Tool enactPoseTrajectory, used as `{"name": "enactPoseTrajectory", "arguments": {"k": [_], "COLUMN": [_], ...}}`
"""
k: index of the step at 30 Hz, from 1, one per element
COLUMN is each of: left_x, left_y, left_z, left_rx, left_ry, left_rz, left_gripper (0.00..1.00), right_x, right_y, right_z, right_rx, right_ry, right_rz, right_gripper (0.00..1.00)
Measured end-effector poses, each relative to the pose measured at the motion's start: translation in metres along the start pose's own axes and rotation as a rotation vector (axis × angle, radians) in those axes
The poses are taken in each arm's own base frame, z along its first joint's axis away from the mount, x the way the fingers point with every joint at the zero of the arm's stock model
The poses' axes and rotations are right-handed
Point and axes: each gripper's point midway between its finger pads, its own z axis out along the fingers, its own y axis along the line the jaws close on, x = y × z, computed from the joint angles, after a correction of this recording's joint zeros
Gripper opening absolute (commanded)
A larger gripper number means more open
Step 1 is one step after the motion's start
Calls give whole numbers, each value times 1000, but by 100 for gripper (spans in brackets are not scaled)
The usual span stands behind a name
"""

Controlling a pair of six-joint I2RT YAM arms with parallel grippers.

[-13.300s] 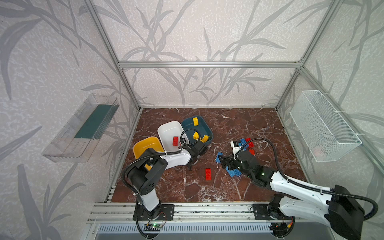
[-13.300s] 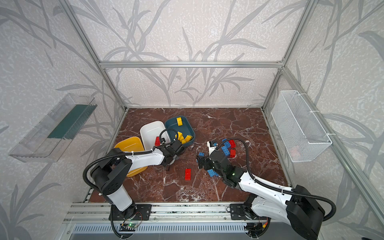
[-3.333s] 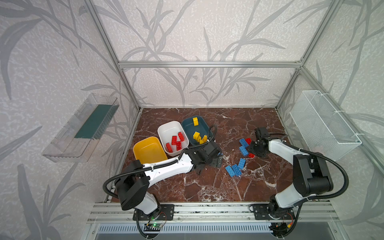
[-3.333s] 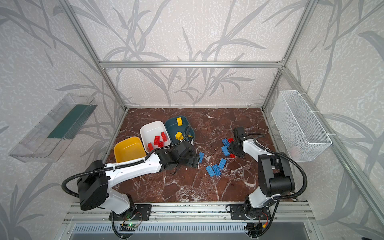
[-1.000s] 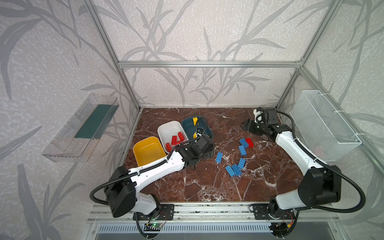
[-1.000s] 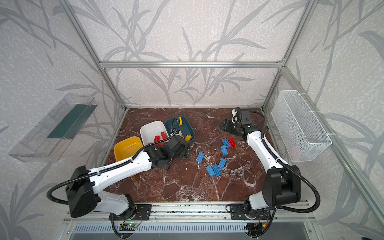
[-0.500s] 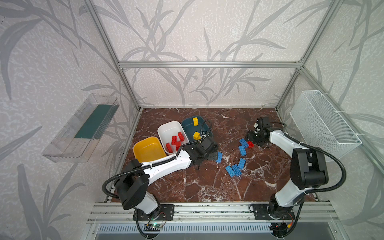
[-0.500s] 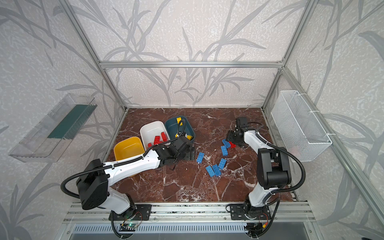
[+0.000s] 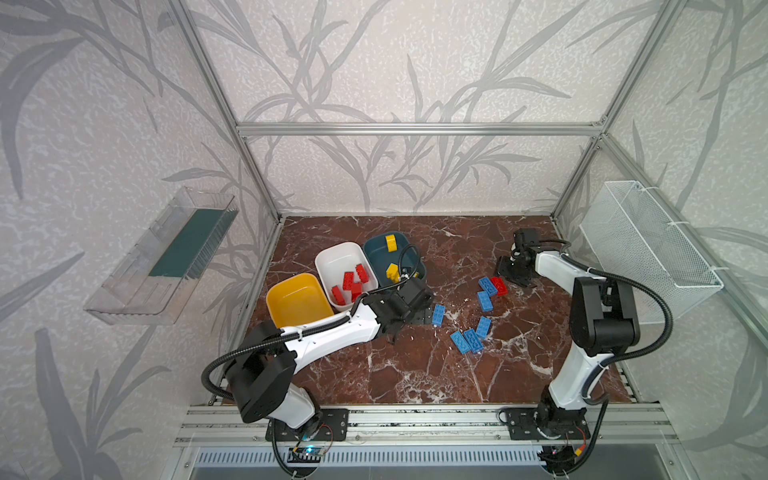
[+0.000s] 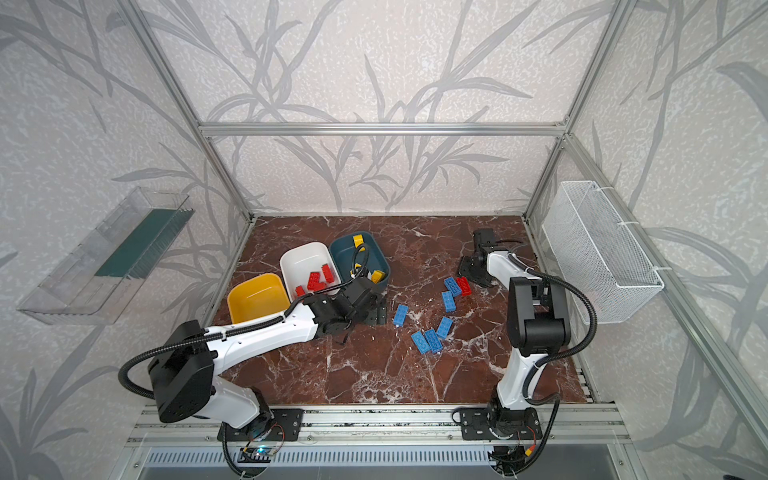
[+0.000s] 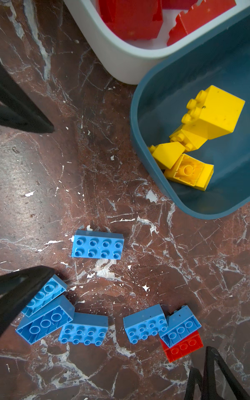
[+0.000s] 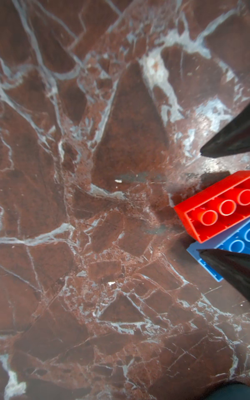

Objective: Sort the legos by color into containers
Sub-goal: 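Lower the right gripper onto the red 2x4 brick and grasp it, then carry the red 2x4 brick with the right gripper over the white tub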

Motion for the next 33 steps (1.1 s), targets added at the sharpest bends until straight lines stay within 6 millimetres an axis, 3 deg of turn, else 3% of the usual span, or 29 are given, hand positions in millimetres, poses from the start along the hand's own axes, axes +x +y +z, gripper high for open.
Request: {"name": "enactPoseTrajectory", "arguments": {"k": [6,14,27,33], "left_x": [1,1,13,12], "left_y": [0,-2,5,7], "left_z": [0,0,6,-1], "left_rx": [0,12,3,13], "left_ry": [2,3,24,11], "left_rz": [1,-1,4,-7], "left_gripper": [95,95,95,95], "right_x": [3,8,25,31], "right_y": [-1,5,9,9], "right_z": [9,24,24,20], "right_rx": [5,14,52,53], "right_ry": [25,62,105,118], "right_rz": [-10,-41,-95,-100], "right_gripper": [77,72,32,25]}}
